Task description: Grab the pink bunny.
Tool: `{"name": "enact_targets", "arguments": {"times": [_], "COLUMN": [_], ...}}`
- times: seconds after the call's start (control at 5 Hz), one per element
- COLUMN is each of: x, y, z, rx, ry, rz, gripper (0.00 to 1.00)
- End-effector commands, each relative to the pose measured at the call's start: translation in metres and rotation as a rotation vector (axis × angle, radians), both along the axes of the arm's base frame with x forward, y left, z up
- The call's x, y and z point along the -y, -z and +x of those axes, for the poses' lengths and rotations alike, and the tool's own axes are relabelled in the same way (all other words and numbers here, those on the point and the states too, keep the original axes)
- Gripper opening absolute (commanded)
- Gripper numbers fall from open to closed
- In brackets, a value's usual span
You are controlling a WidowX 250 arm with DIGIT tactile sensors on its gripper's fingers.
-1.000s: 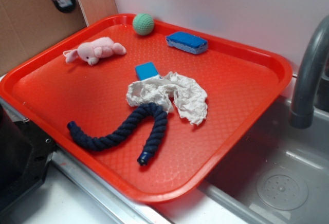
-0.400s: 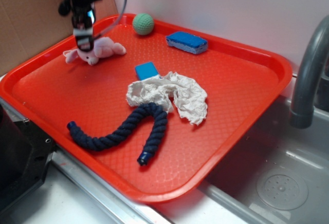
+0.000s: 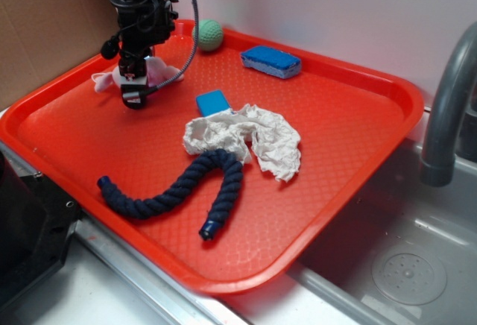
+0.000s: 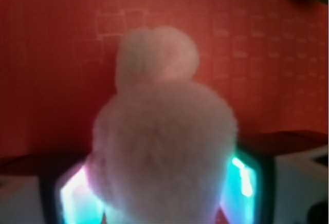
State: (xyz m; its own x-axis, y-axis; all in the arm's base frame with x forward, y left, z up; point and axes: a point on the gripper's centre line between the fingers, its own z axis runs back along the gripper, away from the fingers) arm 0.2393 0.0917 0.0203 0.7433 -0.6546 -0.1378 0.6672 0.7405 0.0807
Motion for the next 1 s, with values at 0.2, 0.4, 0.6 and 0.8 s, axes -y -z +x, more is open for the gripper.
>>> {"name": "enact_targets", "arguments": {"times": [0.2, 0.4, 0.6, 0.8], "x": [0.006, 0.025, 0.046, 0.06], "y": [-0.125, -0.146, -0.165, -0.175], "z": [-0.03, -0.044, -0.05, -0.065], "rx": [0.257, 0.206, 0.096, 0.078], "ry": [-0.171, -0.325, -0.473, -0.704], "rz": [0.013, -0.01, -0.134, -0.244], "gripper": [0.0, 0.0, 0.0, 0.0]}}
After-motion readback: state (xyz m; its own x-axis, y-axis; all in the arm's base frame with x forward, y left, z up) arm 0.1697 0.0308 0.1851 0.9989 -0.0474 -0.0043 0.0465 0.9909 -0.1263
